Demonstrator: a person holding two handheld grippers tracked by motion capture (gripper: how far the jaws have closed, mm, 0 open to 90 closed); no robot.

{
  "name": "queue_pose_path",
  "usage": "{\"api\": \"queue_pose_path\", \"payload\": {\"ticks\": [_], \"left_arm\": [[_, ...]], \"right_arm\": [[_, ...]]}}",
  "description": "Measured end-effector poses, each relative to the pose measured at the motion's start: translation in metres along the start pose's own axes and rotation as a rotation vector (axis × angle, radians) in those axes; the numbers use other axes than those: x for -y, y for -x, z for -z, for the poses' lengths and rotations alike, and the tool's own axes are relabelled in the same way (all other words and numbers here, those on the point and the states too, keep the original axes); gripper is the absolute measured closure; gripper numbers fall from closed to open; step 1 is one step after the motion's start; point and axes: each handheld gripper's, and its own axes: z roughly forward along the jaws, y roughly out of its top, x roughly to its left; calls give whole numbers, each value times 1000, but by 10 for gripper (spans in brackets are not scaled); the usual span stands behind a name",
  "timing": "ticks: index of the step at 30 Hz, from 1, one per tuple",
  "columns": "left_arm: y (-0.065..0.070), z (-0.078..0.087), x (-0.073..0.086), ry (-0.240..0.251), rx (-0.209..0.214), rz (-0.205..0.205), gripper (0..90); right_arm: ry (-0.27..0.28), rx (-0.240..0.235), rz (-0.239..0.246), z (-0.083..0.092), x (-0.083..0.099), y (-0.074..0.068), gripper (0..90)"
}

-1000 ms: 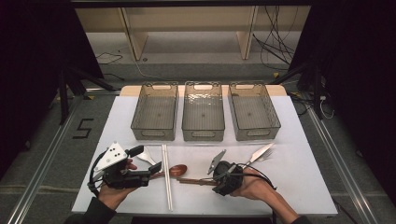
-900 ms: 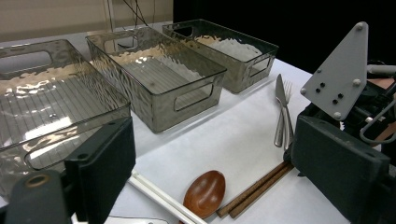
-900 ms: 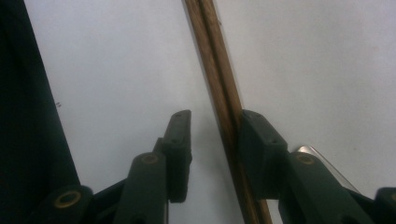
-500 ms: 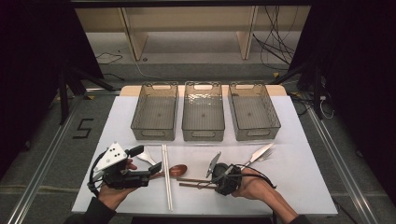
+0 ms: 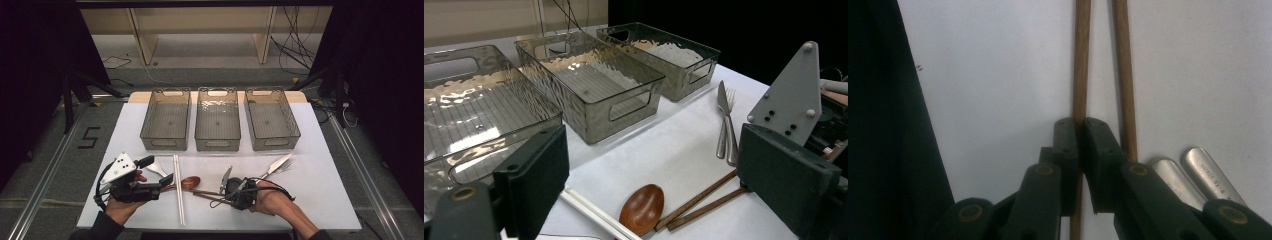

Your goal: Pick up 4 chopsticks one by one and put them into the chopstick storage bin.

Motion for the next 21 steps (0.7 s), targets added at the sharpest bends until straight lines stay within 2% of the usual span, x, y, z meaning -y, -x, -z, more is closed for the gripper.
{"api": "queue_pose_path", "payload": {"ticks": [8,10,12,21], "left_arm": [[0,0,0,-1,1,0,132],[0,0,0,-4,2,0,132],[0,0,0,-5,3,0,133],[1,-2,0,-17,7,-5,133]], "right_arm": [[5,-16,22,5,1,-1,853],[20,-20,27,8,2,0,854],[28,-4,27,11,3,0,854],[51,-9,18,16,5,1,856]]}}
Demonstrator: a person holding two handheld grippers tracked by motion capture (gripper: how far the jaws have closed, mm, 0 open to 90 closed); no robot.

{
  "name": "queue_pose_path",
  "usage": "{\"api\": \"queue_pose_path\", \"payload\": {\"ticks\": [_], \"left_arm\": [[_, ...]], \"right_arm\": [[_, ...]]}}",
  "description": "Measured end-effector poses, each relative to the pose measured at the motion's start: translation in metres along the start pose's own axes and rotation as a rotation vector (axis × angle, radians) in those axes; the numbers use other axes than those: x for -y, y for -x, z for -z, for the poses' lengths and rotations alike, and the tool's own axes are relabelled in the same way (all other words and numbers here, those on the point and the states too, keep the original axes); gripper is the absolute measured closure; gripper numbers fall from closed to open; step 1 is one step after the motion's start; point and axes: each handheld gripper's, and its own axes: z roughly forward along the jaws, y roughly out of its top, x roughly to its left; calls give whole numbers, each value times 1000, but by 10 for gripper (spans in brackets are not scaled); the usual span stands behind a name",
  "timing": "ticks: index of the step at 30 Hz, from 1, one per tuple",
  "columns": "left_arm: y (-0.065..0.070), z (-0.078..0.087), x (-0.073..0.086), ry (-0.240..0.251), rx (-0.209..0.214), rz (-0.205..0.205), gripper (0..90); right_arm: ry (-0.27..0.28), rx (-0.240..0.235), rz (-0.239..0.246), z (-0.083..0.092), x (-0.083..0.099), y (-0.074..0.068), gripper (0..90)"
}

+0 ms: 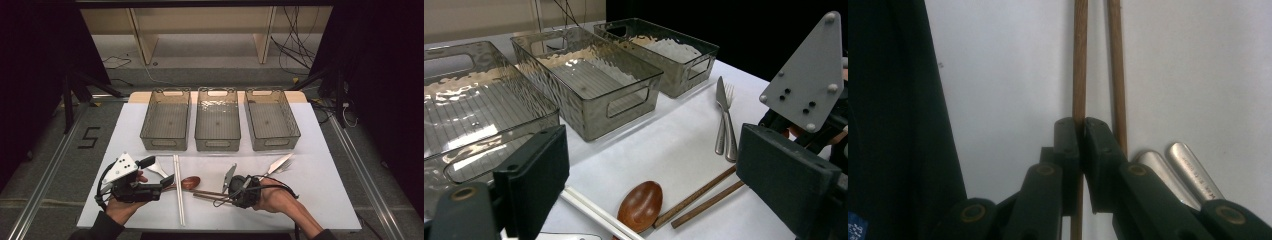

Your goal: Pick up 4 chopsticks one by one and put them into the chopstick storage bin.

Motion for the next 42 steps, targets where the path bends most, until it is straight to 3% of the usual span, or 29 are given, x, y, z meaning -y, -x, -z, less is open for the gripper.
{"api": "queue_pose_path", "payload": {"ticks": [10,12,14,18,20,26,32,38,42], "left_arm": [[0,-2,0,-13,12,3,133],[-2,-3,-2,-36,28,-5,133],[-3,-6,-2,-52,54,25,137],[2,-15,-2,-123,97,7,140],[7,-19,-4,-149,87,-15,147],[14,-32,-9,-236,153,-64,148],[23,-53,-13,-339,232,-155,181],[35,-70,-14,-461,261,-265,185],[41,-75,-14,-513,274,-303,175]], "right_arm": [[63,2,-13,16,2,0,857],[86,6,-13,21,2,0,857],[111,14,-15,25,2,0,857],[134,19,-6,31,1,0,856],[144,29,-7,34,0,-1,856],[157,38,8,40,-2,-3,856],[155,39,20,42,-4,-6,856],[159,38,33,42,-5,-6,856],[167,35,39,41,-5,-8,856]]}}
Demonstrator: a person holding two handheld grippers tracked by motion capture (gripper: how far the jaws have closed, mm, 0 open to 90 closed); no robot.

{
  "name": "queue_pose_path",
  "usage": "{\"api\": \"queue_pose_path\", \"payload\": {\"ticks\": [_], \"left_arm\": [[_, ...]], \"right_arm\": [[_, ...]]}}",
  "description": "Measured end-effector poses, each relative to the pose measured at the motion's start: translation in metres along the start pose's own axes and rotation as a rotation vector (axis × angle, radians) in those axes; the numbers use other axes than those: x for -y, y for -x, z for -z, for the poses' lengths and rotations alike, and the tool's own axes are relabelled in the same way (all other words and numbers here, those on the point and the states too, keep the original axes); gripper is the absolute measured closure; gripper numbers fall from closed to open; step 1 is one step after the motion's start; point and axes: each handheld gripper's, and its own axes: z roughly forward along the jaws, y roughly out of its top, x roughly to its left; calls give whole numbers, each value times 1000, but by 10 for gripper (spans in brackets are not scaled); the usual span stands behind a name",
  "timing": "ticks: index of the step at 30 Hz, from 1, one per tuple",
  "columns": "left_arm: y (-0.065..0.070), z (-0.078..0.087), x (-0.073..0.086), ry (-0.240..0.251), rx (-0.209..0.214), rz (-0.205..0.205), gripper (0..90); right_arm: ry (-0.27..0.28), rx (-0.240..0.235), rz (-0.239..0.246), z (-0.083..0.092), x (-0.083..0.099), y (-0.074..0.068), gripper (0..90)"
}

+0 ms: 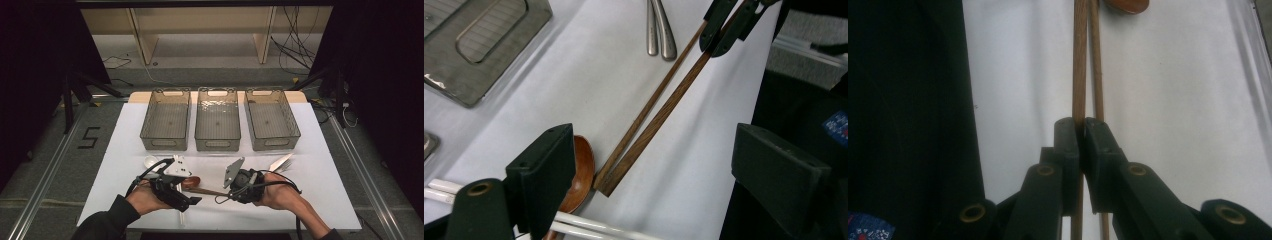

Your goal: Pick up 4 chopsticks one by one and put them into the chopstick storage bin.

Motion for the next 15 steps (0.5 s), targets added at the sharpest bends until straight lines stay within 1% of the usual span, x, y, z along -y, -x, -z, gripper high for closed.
{"api": "queue_pose_path", "payload": {"ticks": [2,3,6,7,9,10,12,13,14,15], "left_arm": [[1,-3,-1,-23,1,-28,179],[2,-5,-2,-34,3,-42,193],[3,-10,-3,-62,11,-76,248],[3,-12,-4,-74,12,-85,265],[3,-15,-3,-79,15,-95,302],[3,-17,-3,-85,19,-101,321],[5,-21,-2,-106,20,-121,358],[6,-22,-2,-114,25,-132,384],[7,-23,-1,-116,33,-140,427],[7,-24,-2,-121,41,-140,457]], "right_arm": [[-6,0,3,1,0,0,855],[-10,-8,10,1,-1,0,856],[-23,-17,10,0,-2,-1,856],[-21,-13,9,-1,-2,-2,855],[-26,-19,23,-1,-3,-2,855],[-25,-22,15,-1,-3,-3,855],[-23,-21,21,-2,-3,-3,855],[-24,-21,21,-2,-3,-4,856],[-24,-23,31,-3,-3,-4,855],[-28,-24,35,-2,-4,-4,856]]}}
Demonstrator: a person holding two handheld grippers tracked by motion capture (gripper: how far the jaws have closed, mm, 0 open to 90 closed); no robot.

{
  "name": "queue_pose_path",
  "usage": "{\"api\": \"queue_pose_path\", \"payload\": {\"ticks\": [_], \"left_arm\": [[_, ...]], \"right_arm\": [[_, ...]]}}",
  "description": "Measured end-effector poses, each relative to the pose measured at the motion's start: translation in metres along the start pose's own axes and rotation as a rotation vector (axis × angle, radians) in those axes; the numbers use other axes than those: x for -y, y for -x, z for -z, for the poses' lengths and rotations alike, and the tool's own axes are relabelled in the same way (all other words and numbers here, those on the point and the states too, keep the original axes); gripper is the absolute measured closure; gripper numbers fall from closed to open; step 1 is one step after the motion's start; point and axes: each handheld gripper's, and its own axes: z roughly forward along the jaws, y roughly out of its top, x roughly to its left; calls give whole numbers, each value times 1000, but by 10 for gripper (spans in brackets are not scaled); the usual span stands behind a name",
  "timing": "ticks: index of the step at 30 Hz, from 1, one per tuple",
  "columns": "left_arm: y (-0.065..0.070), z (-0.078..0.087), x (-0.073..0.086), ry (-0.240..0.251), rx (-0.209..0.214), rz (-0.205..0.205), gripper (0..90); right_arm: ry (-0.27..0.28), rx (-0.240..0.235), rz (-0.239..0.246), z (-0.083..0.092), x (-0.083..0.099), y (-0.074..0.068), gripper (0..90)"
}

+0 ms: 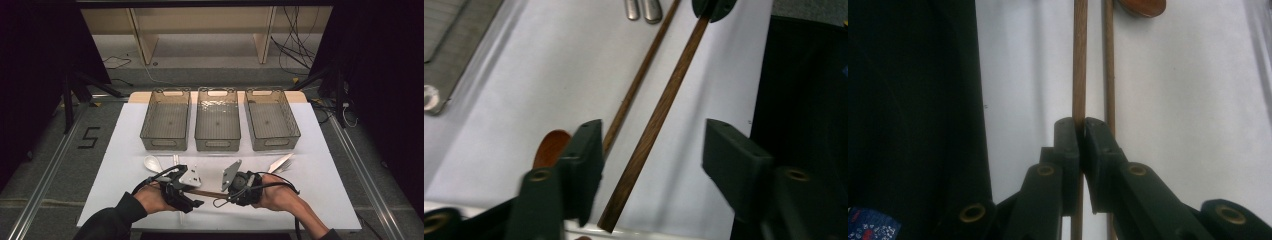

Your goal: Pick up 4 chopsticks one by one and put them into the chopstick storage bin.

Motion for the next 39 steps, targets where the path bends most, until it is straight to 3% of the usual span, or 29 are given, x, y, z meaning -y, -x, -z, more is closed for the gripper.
{"api": "queue_pose_path", "payload": {"ticks": [7,13,23,28,33,37,39], "left_arm": [[2,-4,-2,-41,1,-45,537],[4,-11,-3,-87,27,-71,589],[9,-13,-3,-100,46,-124,754],[11,-15,-2,-120,77,-166,797],[15,-15,-1,-132,107,-214,829],[14,-14,0,-134,118,-215,833],[11,-14,2,-136,109,-202,833]], "right_arm": [[-3,-11,17,-2,-2,-2,855],[-12,-31,30,-4,-3,-5,855],[-1,-49,50,-5,-3,-6,855],[7,-54,71,-7,-2,-7,852],[-6,-74,67,-8,-2,-8,844],[1,-83,53,-6,-1,-7,822],[8,-59,20,-3,-1,-5,746]]}}
